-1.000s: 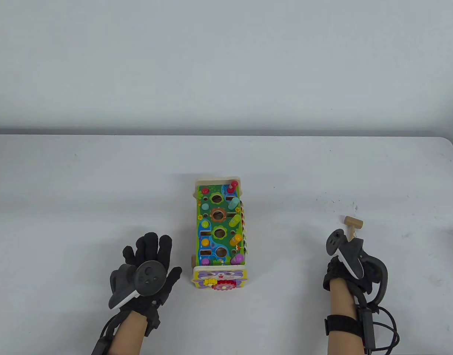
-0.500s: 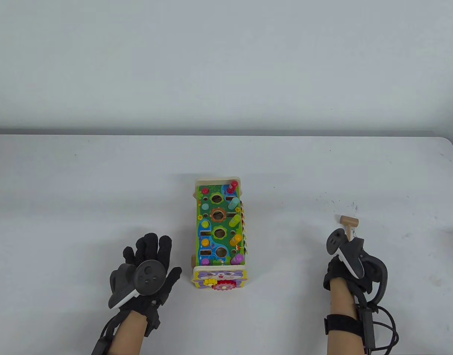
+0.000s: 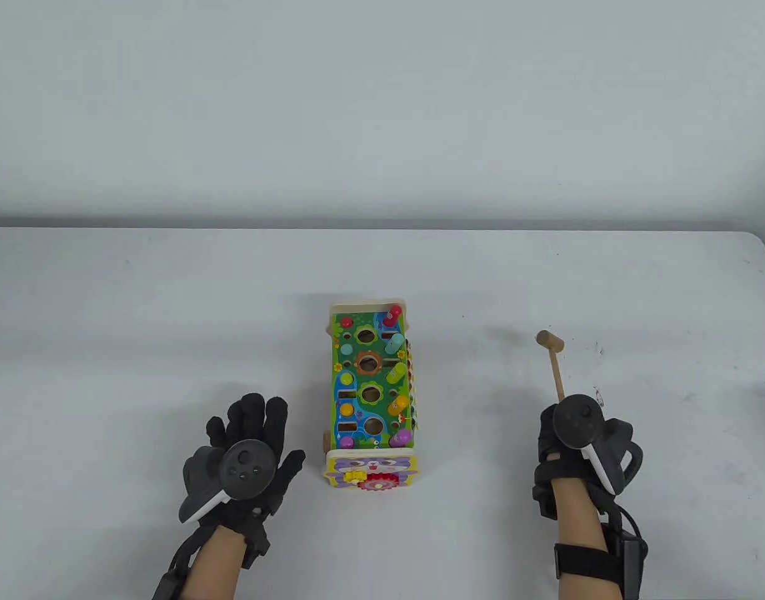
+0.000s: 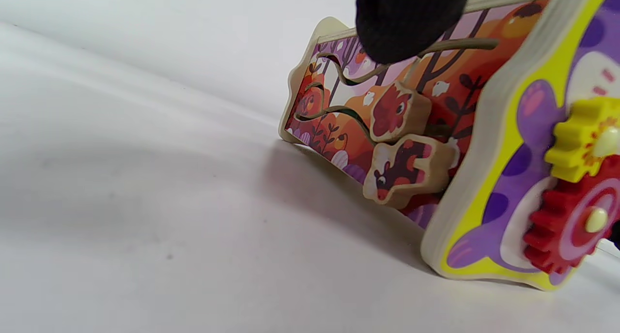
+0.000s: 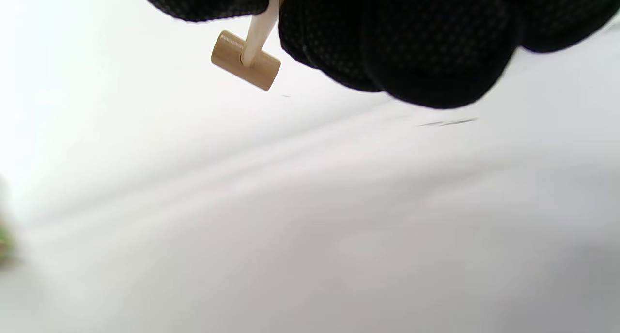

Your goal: Whack-a-mole

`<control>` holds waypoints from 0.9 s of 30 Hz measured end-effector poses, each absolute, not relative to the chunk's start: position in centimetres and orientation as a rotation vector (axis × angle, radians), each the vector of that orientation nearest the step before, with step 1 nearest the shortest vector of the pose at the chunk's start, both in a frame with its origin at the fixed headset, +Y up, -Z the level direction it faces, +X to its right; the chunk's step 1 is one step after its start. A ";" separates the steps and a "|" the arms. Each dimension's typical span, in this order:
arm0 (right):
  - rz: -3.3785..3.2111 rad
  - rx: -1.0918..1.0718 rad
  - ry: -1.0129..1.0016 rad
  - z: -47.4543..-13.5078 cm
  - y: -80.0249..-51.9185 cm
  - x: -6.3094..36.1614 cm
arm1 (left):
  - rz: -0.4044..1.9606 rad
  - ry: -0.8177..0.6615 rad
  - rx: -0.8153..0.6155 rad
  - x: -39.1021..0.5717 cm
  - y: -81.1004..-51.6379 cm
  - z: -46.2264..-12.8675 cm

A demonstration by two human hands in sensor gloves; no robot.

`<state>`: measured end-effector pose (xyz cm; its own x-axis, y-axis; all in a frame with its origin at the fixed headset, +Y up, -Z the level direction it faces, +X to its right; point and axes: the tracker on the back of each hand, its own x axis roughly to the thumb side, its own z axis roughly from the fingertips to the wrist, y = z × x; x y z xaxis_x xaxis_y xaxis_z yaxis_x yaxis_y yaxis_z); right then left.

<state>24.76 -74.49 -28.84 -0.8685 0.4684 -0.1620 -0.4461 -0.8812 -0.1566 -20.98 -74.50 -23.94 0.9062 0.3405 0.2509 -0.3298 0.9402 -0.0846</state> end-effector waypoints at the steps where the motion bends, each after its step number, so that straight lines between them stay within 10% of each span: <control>1: 2.574 -0.202 -0.145 -28.7 -74.3 24.4 | 0.347 -0.266 -0.040 -21.0 -74.5 -23.9; 27: 1.522 0.539 0.239 -27.2 -71.8 22.7 | 0.381 -0.262 -0.035 -21.5 -74.5 -23.9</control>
